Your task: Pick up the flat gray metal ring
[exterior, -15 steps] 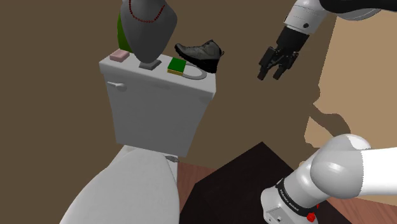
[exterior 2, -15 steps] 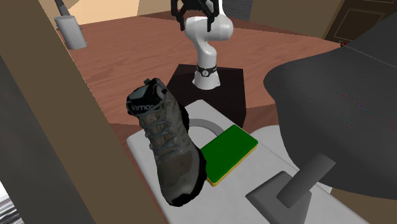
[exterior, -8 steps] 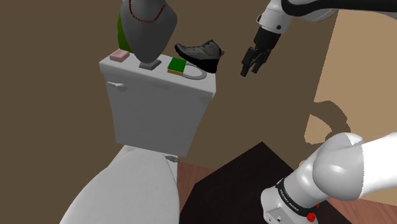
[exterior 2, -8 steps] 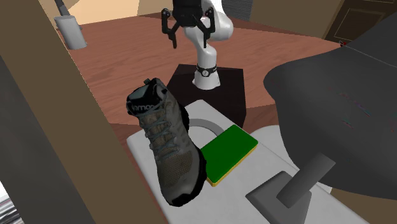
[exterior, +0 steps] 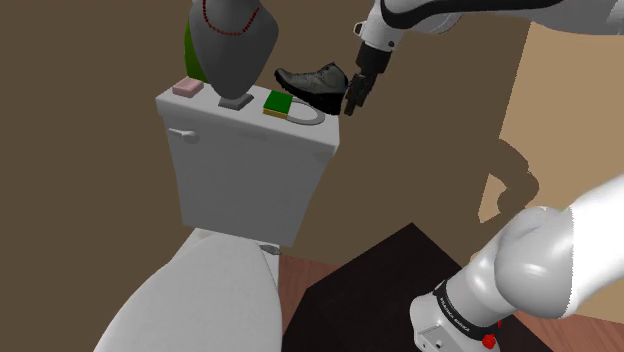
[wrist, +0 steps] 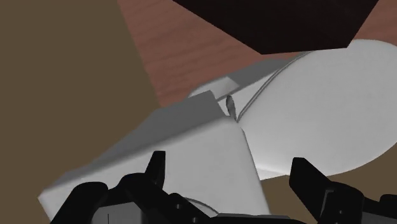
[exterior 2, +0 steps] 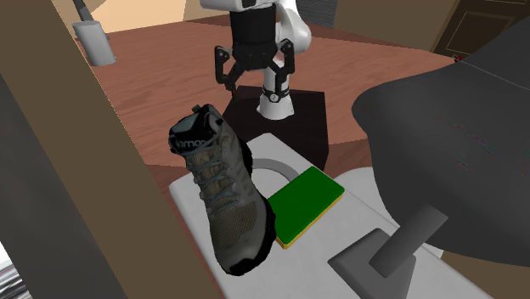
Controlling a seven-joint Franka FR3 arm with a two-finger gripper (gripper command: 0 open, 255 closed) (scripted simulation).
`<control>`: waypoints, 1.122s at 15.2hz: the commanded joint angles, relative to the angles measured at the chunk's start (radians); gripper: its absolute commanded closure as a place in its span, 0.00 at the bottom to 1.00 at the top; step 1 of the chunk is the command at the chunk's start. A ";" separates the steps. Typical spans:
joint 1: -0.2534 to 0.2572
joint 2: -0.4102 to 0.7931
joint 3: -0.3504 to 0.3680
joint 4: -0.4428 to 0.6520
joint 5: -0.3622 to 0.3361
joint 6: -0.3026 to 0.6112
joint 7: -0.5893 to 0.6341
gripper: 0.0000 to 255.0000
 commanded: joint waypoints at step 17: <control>0.066 0.437 0.056 0.336 0.018 0.106 -0.365 0.00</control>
